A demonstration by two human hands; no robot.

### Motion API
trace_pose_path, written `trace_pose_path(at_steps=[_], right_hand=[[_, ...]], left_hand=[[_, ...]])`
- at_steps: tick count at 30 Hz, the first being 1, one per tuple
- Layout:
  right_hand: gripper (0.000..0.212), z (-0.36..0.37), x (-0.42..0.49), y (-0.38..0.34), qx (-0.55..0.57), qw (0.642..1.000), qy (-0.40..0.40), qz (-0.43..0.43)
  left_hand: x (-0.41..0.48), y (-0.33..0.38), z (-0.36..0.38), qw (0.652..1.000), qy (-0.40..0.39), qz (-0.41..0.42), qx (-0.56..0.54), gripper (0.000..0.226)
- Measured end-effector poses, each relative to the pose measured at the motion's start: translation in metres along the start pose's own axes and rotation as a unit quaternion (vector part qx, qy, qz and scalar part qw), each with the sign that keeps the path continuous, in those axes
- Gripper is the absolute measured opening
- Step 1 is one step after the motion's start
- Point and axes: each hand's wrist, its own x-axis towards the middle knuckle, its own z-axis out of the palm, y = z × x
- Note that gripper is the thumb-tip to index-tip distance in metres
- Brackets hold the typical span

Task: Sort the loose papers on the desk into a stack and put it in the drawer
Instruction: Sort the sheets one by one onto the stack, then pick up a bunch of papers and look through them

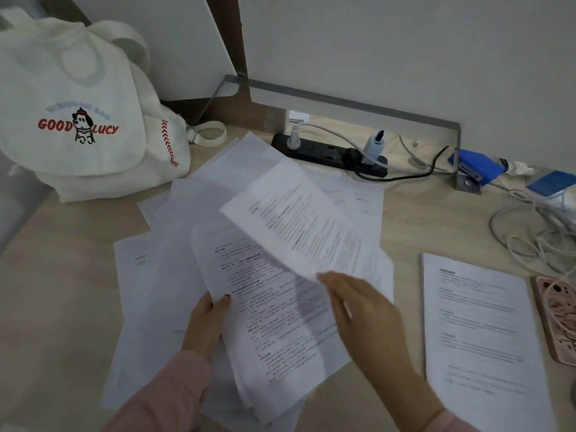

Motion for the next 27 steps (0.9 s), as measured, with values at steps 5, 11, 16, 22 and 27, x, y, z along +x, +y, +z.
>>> trace_pose_path(at_steps=[5,11,16,22,27], right_hand=[[0.016,0.059,-0.026,-0.004,-0.004,0.997,-0.074,-0.026],[0.012,0.077,-0.038,-0.003,-0.032,0.995,-0.095,-0.001],[0.013,0.075,-0.034,-0.008,-0.059,0.994,-0.090,0.027],[0.029,0.079,-0.038,-0.025,-0.006,0.987,-0.141,0.074],[0.025,0.076,-0.038,-0.021,0.114,0.966,-0.206,0.109]], left_hand=[[-0.004,-0.004,-0.004,1.000,-0.005,-0.007,0.006,0.024],[-0.010,-0.007,-0.003,1.000,-0.006,-0.004,-0.026,0.020],[-0.014,-0.007,0.001,0.999,-0.025,-0.006,-0.048,0.021],[-0.017,-0.007,0.013,0.999,-0.035,0.022,-0.015,0.027],[-0.017,-0.007,0.014,0.997,-0.041,0.048,0.038,0.033]])
